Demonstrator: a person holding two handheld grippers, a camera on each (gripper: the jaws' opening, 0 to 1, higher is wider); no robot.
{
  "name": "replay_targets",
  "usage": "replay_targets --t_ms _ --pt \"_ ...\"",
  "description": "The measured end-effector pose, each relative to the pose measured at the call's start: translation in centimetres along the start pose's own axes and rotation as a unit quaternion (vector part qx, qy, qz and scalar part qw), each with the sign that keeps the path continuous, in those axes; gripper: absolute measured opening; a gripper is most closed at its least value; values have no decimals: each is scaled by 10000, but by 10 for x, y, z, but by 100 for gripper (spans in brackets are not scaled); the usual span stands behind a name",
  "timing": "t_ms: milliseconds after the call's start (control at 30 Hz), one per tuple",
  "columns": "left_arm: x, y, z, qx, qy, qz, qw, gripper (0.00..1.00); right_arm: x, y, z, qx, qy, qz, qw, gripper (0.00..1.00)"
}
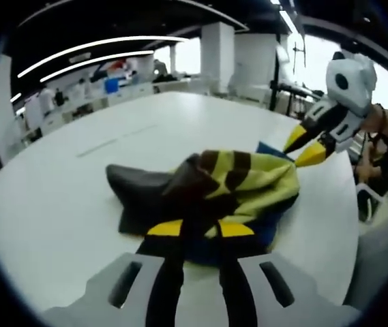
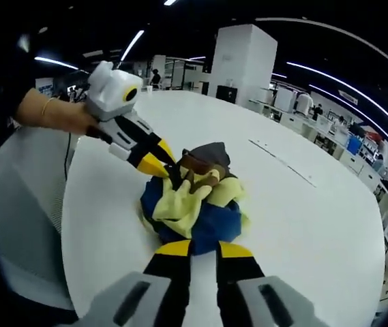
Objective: Fold the garment on the visible template until the final outline fits inside the template.
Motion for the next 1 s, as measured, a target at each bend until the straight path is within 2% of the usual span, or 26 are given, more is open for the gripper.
replay_targets --t_ms 333,633,1000 --pt "-1 -6 -2 -105 11 158 9998 11 -1 -2 -3 7 -141 91 9999 0" --pt "-3 -10 -1 -206 47 154 9997 2 1 1 -3 64 -252 143 9996 0" --pt "-3 -9 4 -251 129 257 9993 0 12 10 2 296 -483 -7 9984 0"
Point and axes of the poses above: the point that each gripper's makers call its tool centre point, and the gripper's own axes: z roughly backward along the fingers, x roughly to its right, y roughly out of its top, the point moved 3 cm from there along z, roughly backward along the fingers, and after that the axes turned 1 degree about -z, right-handed, at the moved point
